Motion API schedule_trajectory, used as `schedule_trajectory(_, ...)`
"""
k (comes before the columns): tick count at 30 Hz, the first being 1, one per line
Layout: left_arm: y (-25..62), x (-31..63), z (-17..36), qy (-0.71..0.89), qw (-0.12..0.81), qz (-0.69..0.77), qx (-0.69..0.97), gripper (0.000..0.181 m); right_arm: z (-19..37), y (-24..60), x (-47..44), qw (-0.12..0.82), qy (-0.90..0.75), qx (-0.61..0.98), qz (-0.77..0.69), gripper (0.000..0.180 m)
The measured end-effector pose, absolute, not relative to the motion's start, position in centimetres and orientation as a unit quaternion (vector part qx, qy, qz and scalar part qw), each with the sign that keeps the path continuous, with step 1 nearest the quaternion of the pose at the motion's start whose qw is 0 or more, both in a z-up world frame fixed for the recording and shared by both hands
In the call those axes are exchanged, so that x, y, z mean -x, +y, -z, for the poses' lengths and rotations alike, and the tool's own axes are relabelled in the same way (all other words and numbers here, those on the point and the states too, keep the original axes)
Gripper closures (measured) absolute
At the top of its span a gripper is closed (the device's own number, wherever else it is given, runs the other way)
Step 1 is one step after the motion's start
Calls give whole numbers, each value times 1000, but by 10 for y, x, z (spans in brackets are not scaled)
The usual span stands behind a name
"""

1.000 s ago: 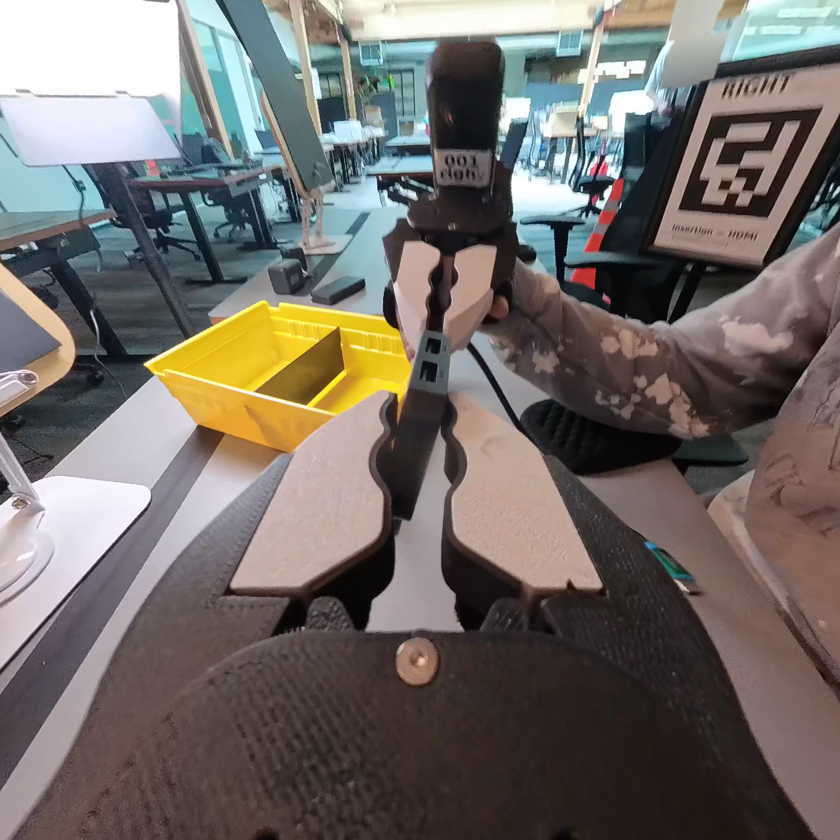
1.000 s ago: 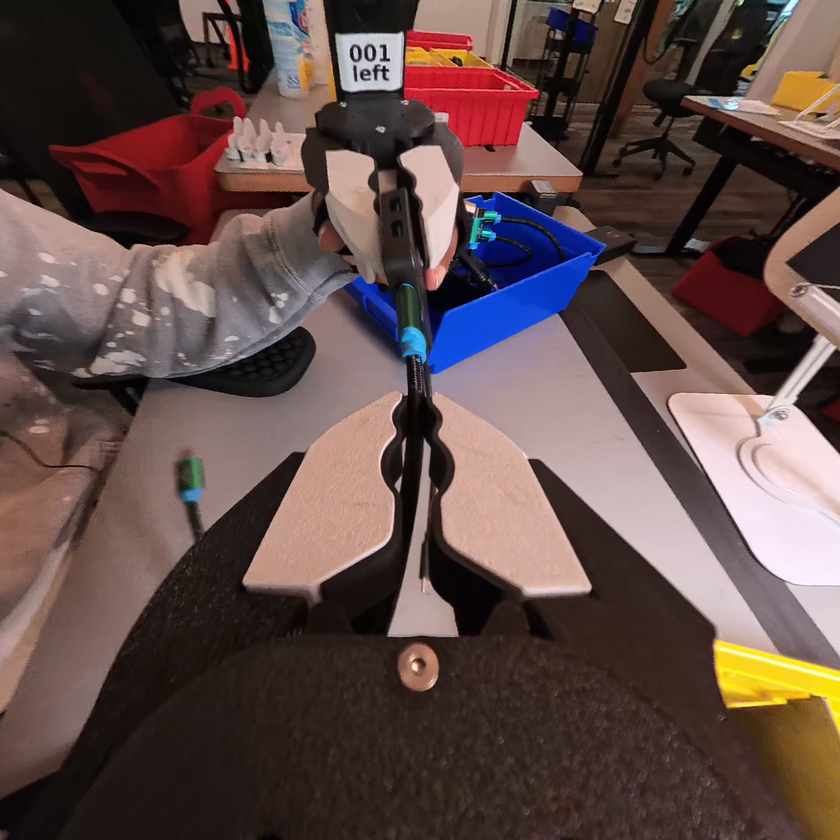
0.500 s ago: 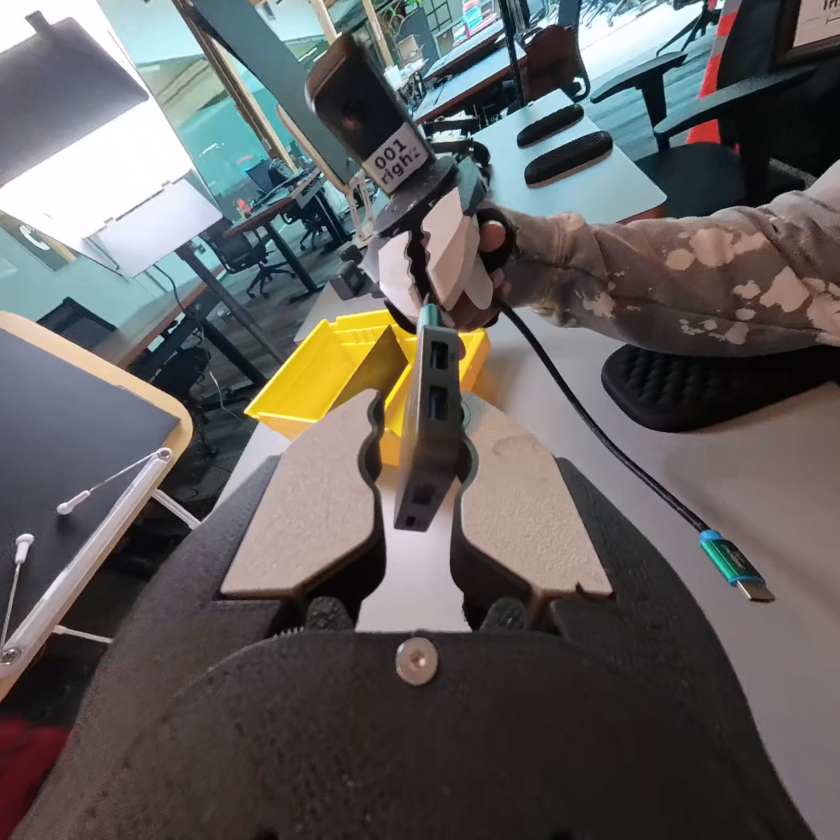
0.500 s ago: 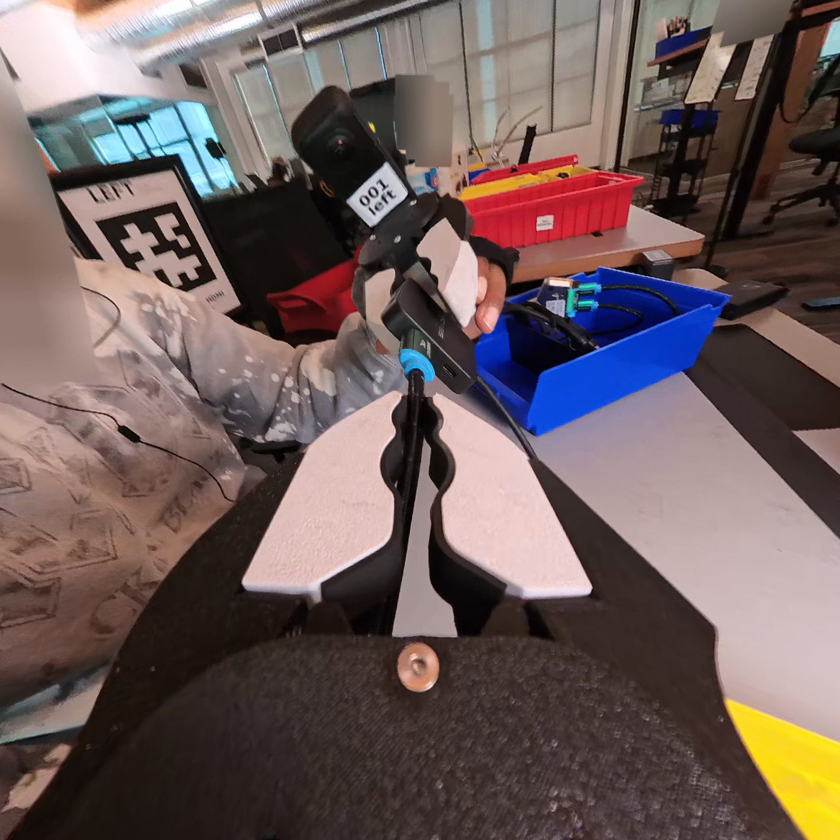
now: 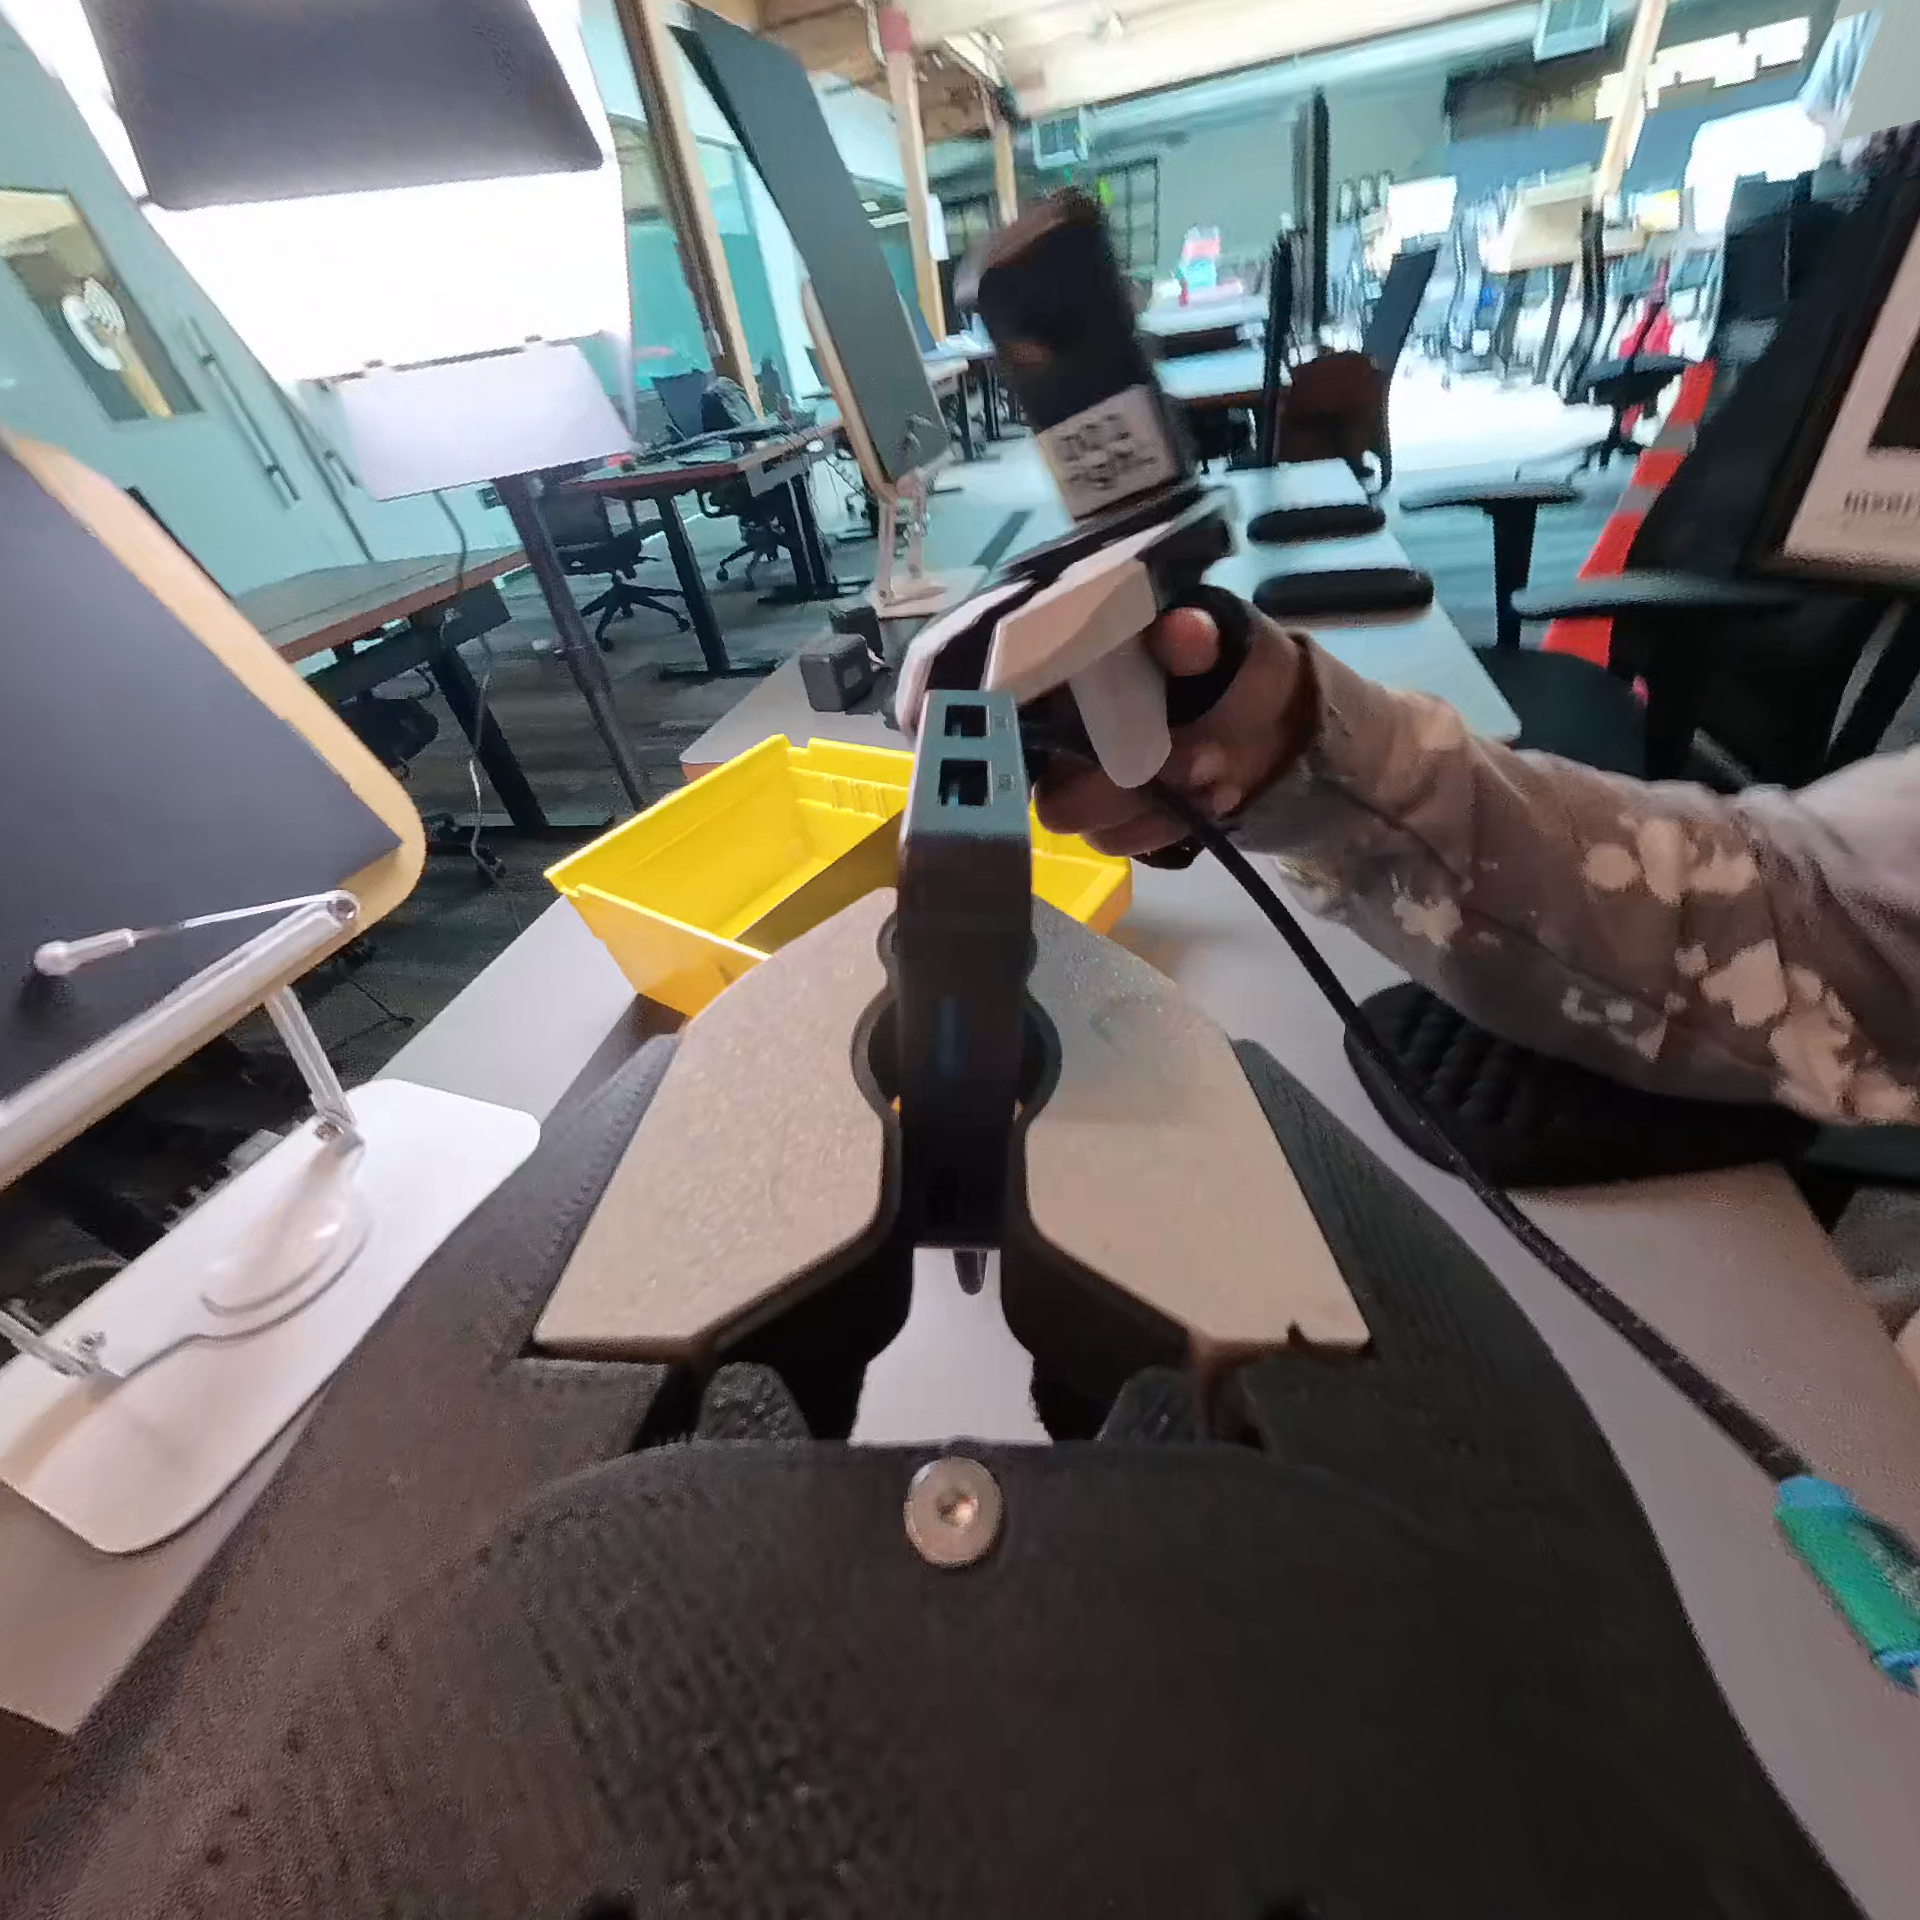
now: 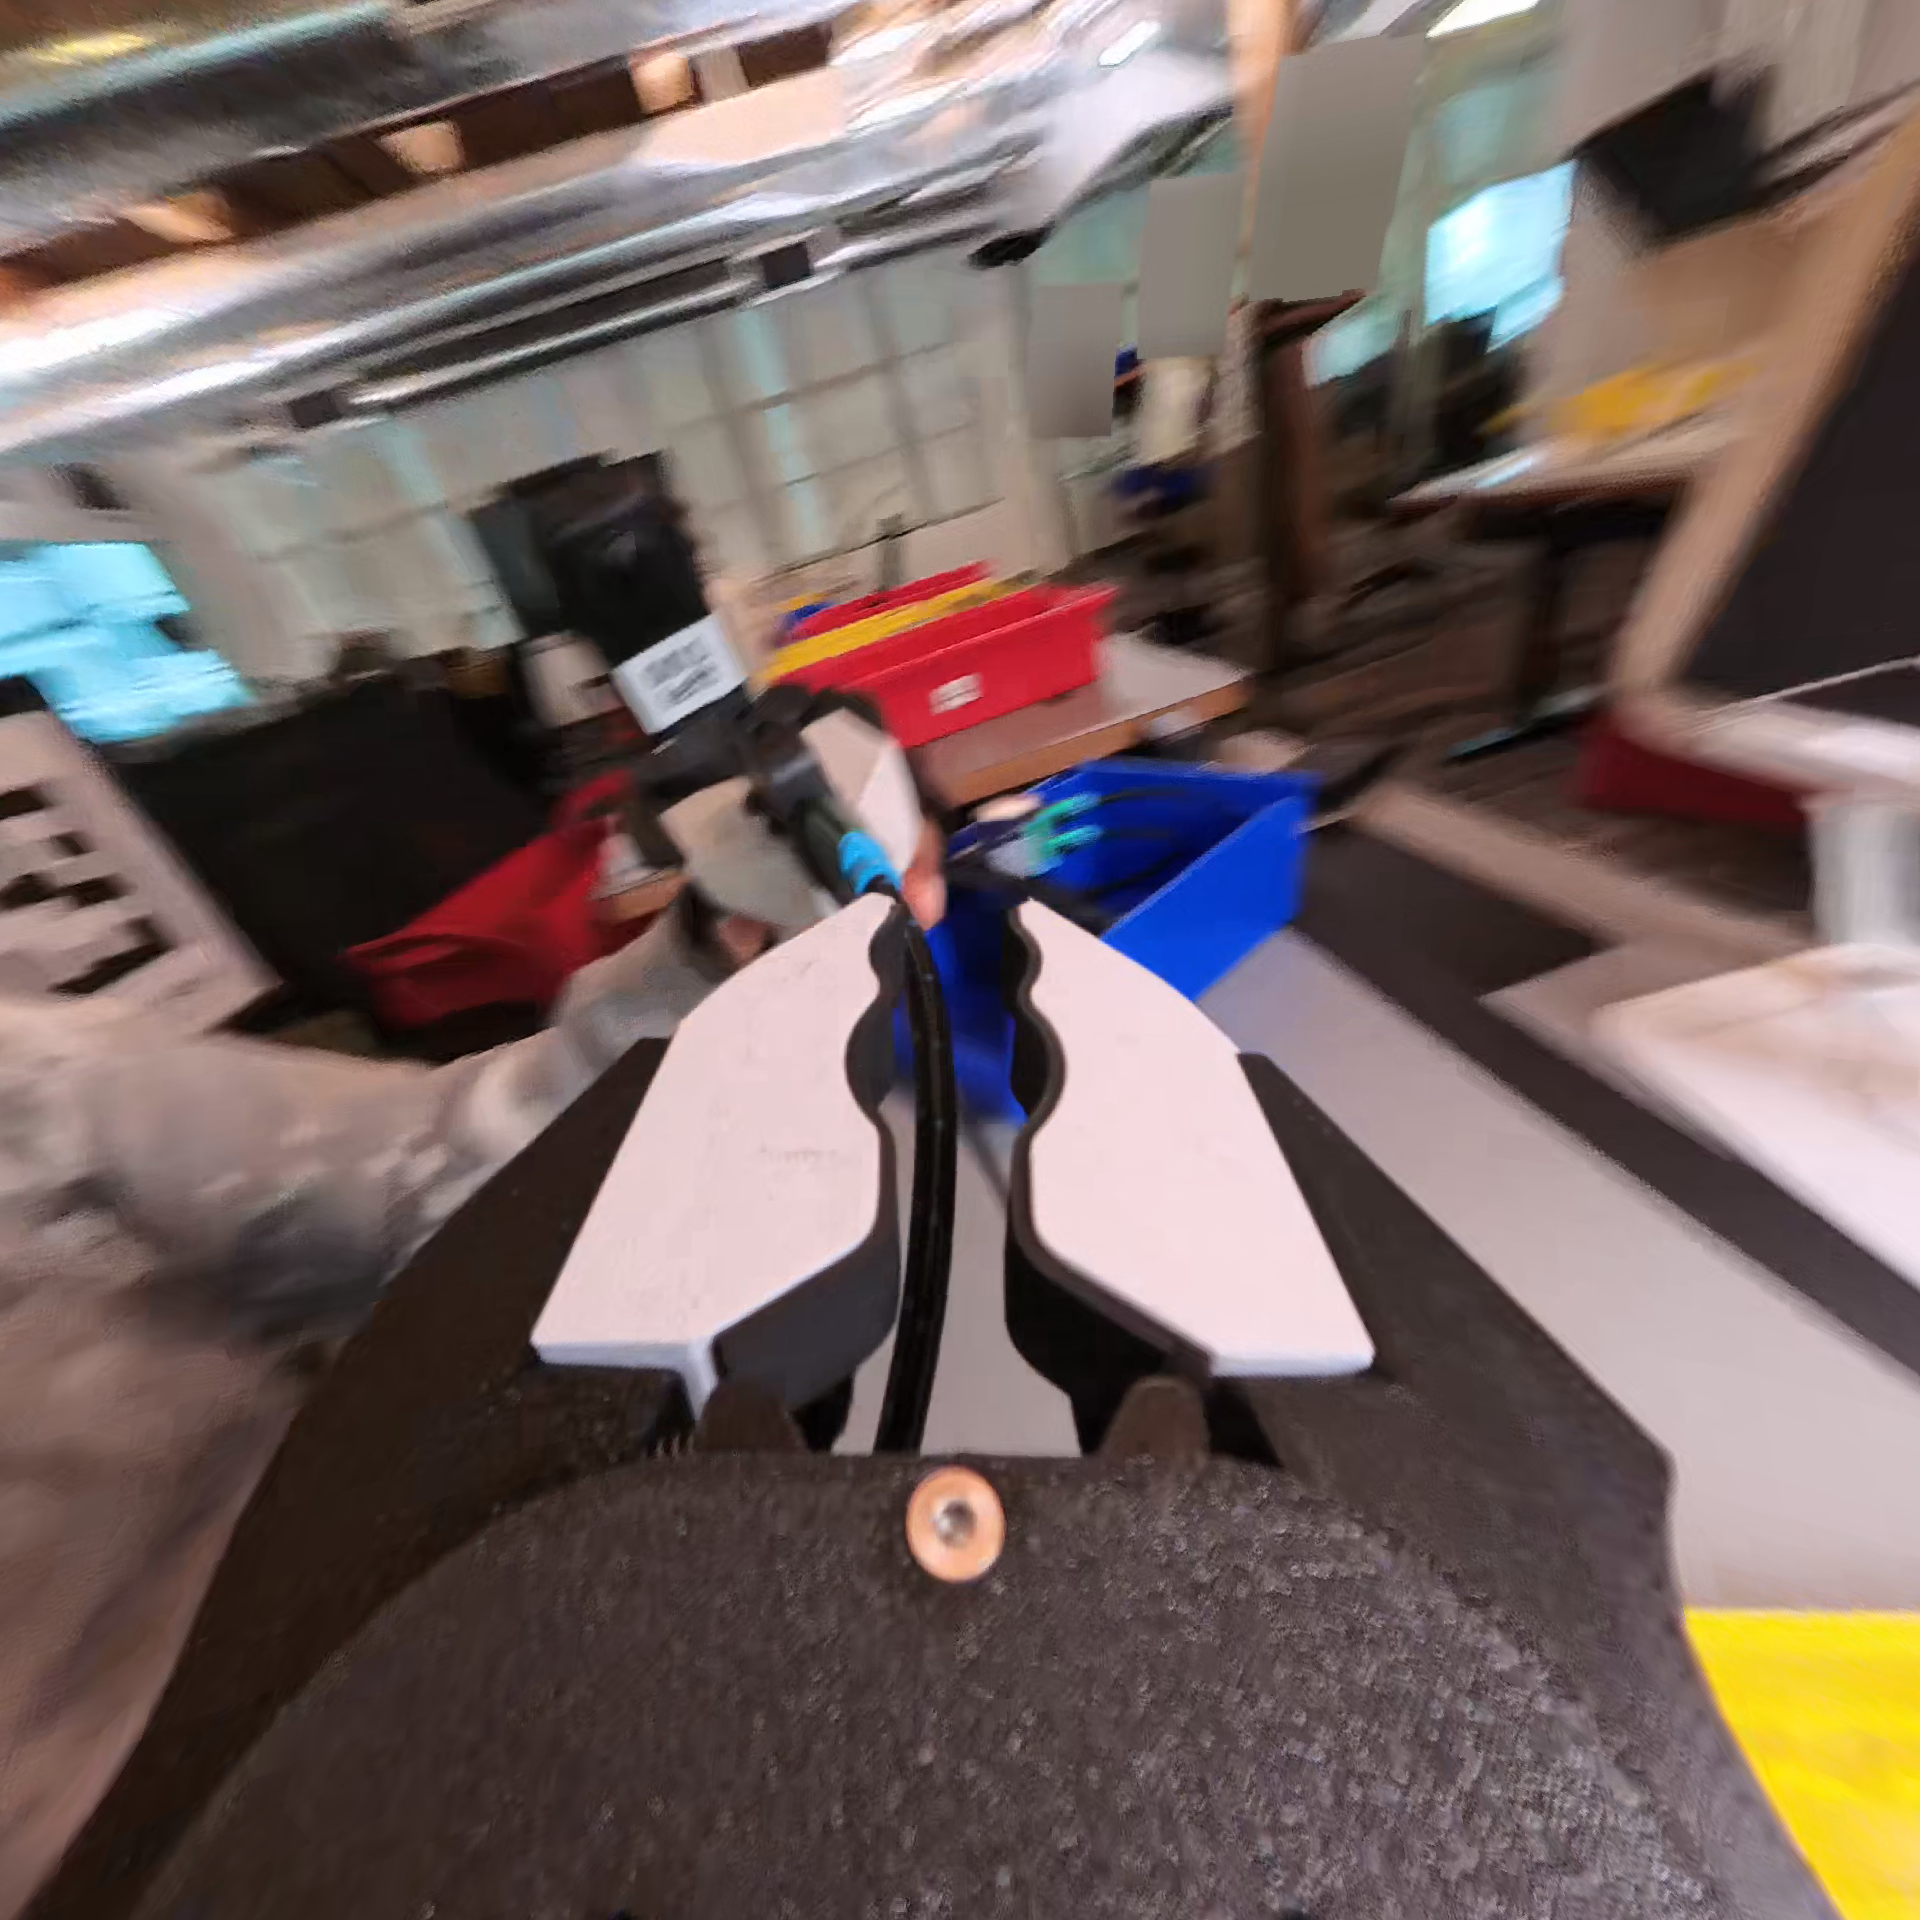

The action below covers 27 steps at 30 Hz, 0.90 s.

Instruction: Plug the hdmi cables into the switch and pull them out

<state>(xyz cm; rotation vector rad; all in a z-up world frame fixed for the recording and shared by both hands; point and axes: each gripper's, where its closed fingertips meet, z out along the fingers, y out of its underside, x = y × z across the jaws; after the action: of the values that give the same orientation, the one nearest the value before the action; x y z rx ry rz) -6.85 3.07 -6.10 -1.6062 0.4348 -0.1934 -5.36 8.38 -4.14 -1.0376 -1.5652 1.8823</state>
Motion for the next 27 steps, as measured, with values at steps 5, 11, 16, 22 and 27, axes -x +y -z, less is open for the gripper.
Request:
schedule_trajectory(5,34,112,58,71,705,154,689,165,-6,91,36,408,-532,364,-646,168)
schedule_trajectory(11,40,141,60,-53,730,224,643,166,26,28,65,311,-569,376,-662,159)
schedule_trajectory(16,43,118,52,-46,725,309,614,165,51,50,94,312,-515,422,-677,151)
schedule_trajectory(22,47,75,45,8,705,385,595,165,30,57,79,280,-479,382,-739,151)
schedule_trajectory(27,48,59,45,37,698,388,600,165,26,52,71,267,-493,359,-746,163)
